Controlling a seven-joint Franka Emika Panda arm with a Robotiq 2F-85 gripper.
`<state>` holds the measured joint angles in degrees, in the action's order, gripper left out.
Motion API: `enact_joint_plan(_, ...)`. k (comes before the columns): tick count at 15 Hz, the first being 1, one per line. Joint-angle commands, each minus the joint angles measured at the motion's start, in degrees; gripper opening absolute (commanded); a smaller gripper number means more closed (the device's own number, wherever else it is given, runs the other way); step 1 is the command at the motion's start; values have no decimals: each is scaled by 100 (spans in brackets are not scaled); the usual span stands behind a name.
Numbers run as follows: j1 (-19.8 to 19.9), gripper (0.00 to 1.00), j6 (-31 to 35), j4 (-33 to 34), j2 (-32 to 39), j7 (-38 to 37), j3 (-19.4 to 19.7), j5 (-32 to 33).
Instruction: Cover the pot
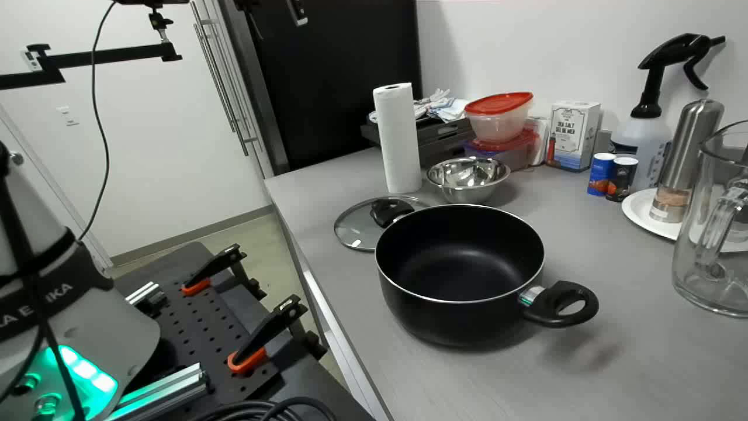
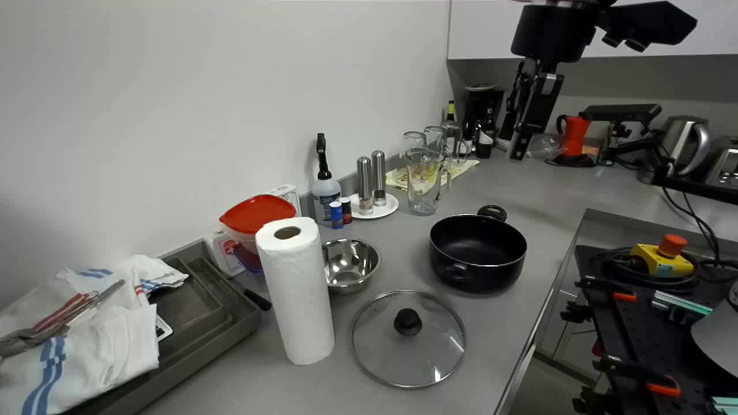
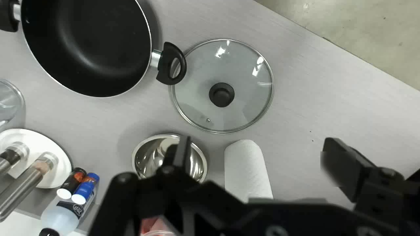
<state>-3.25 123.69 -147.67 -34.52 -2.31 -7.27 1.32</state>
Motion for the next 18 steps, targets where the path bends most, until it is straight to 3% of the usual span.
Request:
enact_joint_plan(1, -57, 100, -18, 13, 5, -31, 51, 38)
enact_joint_plan(8, -49, 100, -65, 76, 105, -41, 52, 29)
enact_joint_plan(18, 48, 100, 504, 582, 1856, -190, 42, 102)
